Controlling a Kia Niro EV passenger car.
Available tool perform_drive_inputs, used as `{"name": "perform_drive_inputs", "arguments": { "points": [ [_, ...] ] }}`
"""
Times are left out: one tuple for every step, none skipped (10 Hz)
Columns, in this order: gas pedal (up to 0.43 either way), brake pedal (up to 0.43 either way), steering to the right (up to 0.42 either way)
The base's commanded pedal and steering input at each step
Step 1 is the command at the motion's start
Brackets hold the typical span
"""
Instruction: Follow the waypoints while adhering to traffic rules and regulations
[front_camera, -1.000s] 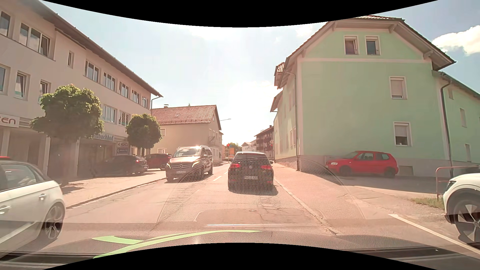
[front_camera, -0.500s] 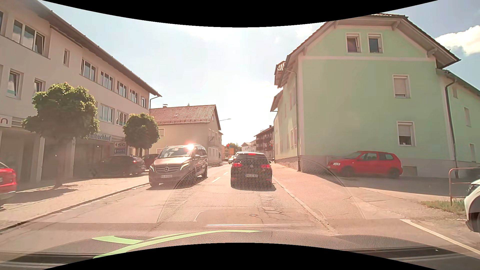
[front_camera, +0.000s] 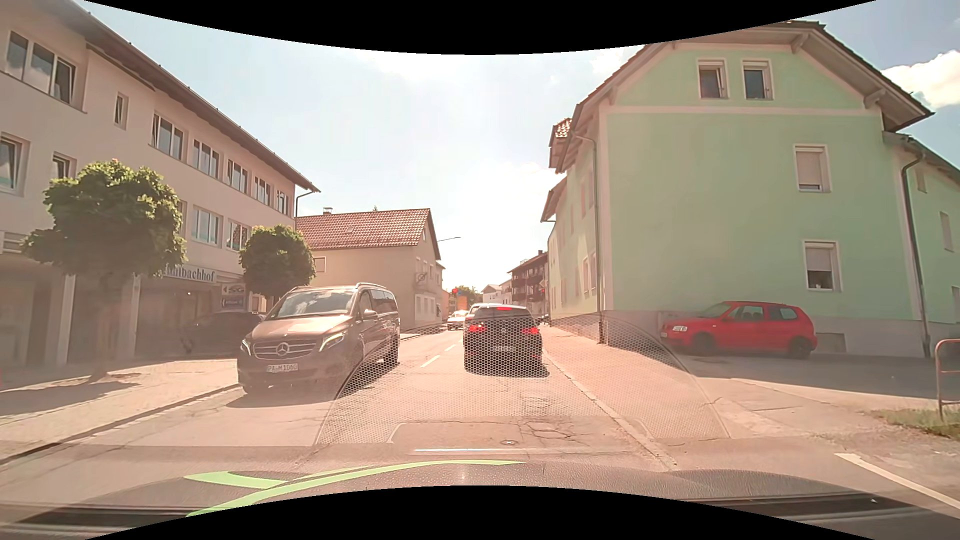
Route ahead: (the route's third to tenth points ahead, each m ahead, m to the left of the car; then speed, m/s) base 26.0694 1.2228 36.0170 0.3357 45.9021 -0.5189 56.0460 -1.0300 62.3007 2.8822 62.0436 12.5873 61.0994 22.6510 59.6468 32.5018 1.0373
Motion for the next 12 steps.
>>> {"name": "perform_drive_inputs", "arguments": {
  "points": [
    [0.067,0.000,0.009],
    [0.067,0.000,0.009],
    [0.067,0.000,0.009],
    [0.079,0.000,0.010],
    [0.079,0.000,0.009],
    [0.079,0.000,0.009],
    [0.079,0.000,0.009],
    [0.087,0.000,0.009],
    [0.087,0.000,0.009],
    [0.087,0.000,0.009],
    [0.087,0.000,0.009],
    [0.087,0.000,0.009]
  ]
}}
